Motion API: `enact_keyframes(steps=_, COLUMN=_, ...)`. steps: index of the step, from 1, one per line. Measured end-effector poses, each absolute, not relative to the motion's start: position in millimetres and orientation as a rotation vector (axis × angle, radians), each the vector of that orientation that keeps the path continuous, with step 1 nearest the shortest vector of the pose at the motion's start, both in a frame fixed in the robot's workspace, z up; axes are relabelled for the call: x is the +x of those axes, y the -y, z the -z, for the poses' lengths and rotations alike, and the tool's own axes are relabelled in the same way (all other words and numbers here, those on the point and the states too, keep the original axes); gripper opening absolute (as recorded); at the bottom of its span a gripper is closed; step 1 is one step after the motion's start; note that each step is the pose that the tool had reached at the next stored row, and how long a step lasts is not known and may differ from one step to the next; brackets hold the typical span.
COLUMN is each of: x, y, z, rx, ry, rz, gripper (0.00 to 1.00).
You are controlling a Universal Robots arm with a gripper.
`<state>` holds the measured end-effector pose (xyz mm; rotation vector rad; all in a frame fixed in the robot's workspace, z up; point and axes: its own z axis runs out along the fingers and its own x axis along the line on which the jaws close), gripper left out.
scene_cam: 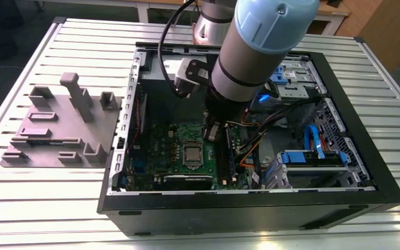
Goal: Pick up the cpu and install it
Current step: 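Install the first cpu locking lever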
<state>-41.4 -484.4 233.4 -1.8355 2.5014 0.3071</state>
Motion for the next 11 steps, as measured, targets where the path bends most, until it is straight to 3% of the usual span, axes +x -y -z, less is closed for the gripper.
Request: enact_keyframes(steps=11, x=-43.6, y=484.8, z=-233.8, rx=-1.914, ry=-2.439, rz=-0.297, gripper=0.1)
